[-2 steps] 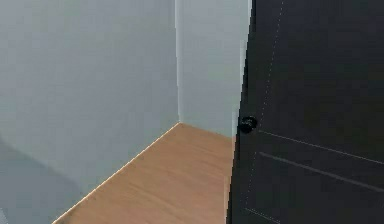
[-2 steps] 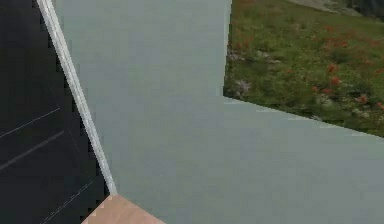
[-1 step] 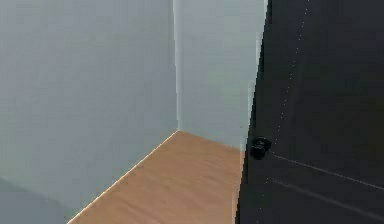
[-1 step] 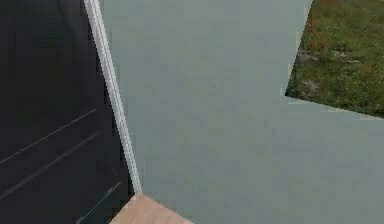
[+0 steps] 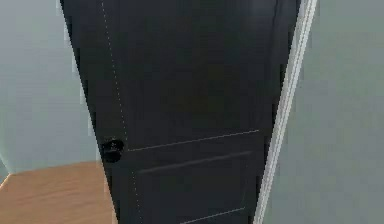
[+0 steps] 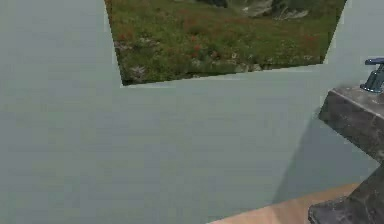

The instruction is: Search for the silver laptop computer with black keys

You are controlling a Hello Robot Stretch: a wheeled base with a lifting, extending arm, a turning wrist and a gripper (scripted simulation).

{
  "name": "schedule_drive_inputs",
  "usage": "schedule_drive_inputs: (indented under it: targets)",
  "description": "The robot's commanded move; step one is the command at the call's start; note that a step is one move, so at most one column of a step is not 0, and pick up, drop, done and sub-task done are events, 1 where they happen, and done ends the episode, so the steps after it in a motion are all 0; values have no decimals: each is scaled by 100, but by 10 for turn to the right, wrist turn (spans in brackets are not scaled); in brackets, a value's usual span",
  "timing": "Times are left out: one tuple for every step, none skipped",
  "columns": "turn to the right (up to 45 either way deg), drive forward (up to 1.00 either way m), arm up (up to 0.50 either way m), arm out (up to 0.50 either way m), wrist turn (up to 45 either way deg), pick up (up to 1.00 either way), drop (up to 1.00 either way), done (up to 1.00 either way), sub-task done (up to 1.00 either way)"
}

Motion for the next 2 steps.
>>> schedule_drive_inputs:
  targets:
    - [450,0,0,0,0,0,0,0,0]
    - [300,0,0,0,0,0,0,0,0]
